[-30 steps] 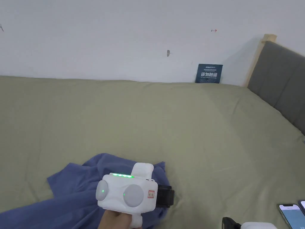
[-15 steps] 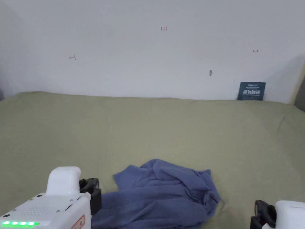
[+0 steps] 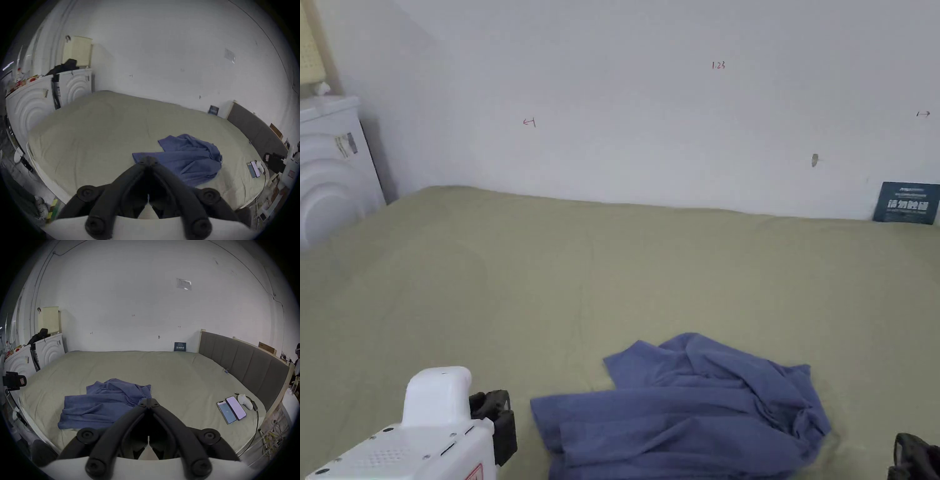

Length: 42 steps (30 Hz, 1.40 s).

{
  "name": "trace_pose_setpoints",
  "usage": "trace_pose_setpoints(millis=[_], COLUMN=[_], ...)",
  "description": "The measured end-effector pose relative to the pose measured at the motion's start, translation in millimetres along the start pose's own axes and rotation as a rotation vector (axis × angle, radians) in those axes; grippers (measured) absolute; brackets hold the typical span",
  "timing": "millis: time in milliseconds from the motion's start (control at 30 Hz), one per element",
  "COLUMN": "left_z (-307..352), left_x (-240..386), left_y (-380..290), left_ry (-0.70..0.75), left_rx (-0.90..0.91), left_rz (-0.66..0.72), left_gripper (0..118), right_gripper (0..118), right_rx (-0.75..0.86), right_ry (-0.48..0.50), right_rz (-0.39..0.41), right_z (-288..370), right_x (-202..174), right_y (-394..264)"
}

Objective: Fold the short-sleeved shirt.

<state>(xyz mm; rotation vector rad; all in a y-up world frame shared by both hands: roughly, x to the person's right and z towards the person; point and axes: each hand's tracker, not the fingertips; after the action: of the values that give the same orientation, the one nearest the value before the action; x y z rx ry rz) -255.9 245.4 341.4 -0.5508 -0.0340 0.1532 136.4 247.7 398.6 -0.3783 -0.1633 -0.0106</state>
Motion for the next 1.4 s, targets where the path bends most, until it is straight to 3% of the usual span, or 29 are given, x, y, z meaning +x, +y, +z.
trace_pose_setpoints(millis=[267,300,333,400,433,667,733,800,833,867,1033,1167,1300,1333,1367,1400], left_z=[-133.2,-151.1,-169.2,-201.9,-219.0,-289.5,-288.3,-276.5,-270.1,-265.1,-262.7,-270.6,-272.3,-272.1,-272.2,-272.3], left_x=[-27.8,-32.1,-37.2,-41.1,-43.2,-33.6,-28.5,-25.7,-22.7,-18.9,-27.8,-29.1,-28.9,-29.9,-29.7,-29.5], left_y=[15.0,13.9,11.5,5.0,1.0,-19.7,-22.3,-15.5,-13.6,-12.2,-7.1,-10.9,-15.0,-15.8,-16.4,-16.8], left_ry=[-0.017,-0.008,-0.035,-0.017,0.005,0.123,0.124,0.050,0.034,0.045,0.027,0.019,0.021,0.022,0.023,0.022], left_rx=[-0.263,-0.301,-0.333,-0.380,-0.395,-0.479,-0.478,-0.489,-0.476,-0.455,-0.464,-0.481,-0.474,-0.472,-0.470,-0.469], left_rz=[-0.038,-0.057,-0.068,-0.071,-0.098,-0.236,-0.237,-0.203,-0.223,-0.261,-0.220,-0.185,-0.180,-0.171,-0.167,-0.166], left_gripper=[0,6,31,102,117,116,106,72,33,1,1,1,1,1,1,1], right_gripper=[0,0,0,0,0,0,0,0,0,0,0,0,0,12,48,92], right_rx=[-0.074,-0.084,-0.096,-0.120,-0.135,-0.224,-0.243,-0.249,-0.253,-0.258,-0.256,-0.293,-0.411,-0.460,-0.507,-0.557], right_ry=[0.009,0.008,0.007,0.000,-0.003,-0.013,-0.016,-0.022,-0.024,-0.027,-0.040,-0.032,0.052,0.067,0.082,0.101], right_rz=[0.029,0.037,0.049,0.063,0.064,0.052,0.048,0.039,0.028,0.015,0.013,0.031,0.029,0.033,0.020,0.017], right_z=[-25.3,-29.3,-34.4,-45.9,-52.6,-79.2,-82.7,-84.0,-85.9,-88.0,-118.0,-181.1,-262.0,-280.4,-297.2,-307.9], right_x=[-6.3,-7.0,-7.6,-9.1,-9.4,-9.6,-7.4,-4.7,-2.4,0.1,14.6,32.4,46.2,46.4,47.3,42.9], right_y=[-14.4,-16.5,-19.0,-24.0,-26.9,-43.9,-47.7,-49.8,-50.6,-50.8,-36.9,-13.7,2.4,2.0,0.0,-2.6])
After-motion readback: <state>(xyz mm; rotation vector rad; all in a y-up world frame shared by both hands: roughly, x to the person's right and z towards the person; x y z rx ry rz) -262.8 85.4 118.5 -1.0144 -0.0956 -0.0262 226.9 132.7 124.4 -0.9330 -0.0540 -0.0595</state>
